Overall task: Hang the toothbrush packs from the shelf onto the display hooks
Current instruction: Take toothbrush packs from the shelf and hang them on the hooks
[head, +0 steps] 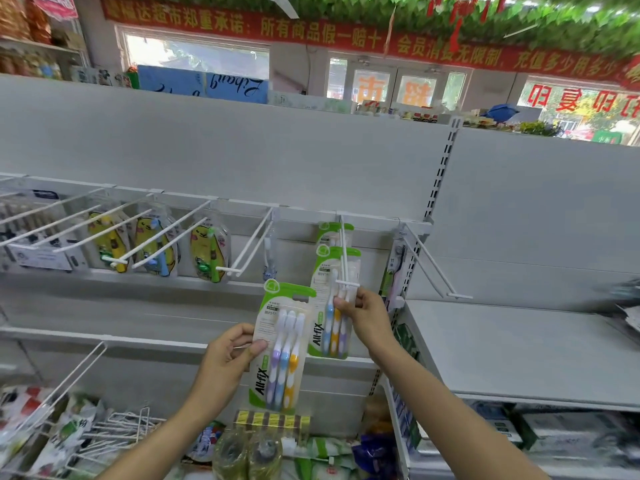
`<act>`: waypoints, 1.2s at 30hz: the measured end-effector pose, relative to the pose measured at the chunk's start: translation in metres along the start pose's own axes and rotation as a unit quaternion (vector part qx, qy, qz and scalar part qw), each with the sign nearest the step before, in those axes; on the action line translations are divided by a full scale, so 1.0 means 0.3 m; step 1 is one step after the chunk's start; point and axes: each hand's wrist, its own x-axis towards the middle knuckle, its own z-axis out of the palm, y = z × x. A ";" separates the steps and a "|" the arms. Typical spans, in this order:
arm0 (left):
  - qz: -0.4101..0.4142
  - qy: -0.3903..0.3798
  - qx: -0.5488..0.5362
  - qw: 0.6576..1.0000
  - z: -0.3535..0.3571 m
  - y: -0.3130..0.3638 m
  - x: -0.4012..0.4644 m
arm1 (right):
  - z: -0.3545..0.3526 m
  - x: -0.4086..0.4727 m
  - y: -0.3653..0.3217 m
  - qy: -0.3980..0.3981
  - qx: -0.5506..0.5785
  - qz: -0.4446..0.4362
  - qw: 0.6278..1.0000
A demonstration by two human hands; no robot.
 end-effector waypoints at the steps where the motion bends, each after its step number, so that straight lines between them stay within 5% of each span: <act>1: 0.000 0.001 -0.005 1.000 0.007 -0.001 0.005 | 0.000 0.030 0.002 -0.001 -0.003 0.003 1.000; 15: -0.005 0.024 -0.018 1.000 0.053 -0.028 0.040 | 0.002 0.355 0.063 0.029 -0.054 0.050 0.997; 31: -0.019 0.019 -0.009 1.000 0.132 -0.036 0.034 | -0.087 0.233 0.103 0.008 -0.104 0.103 0.989; 36: -0.014 0.050 -0.014 0.999 0.157 -0.022 0.041 | -0.106 0.059 0.053 -0.137 0.059 0.091 0.985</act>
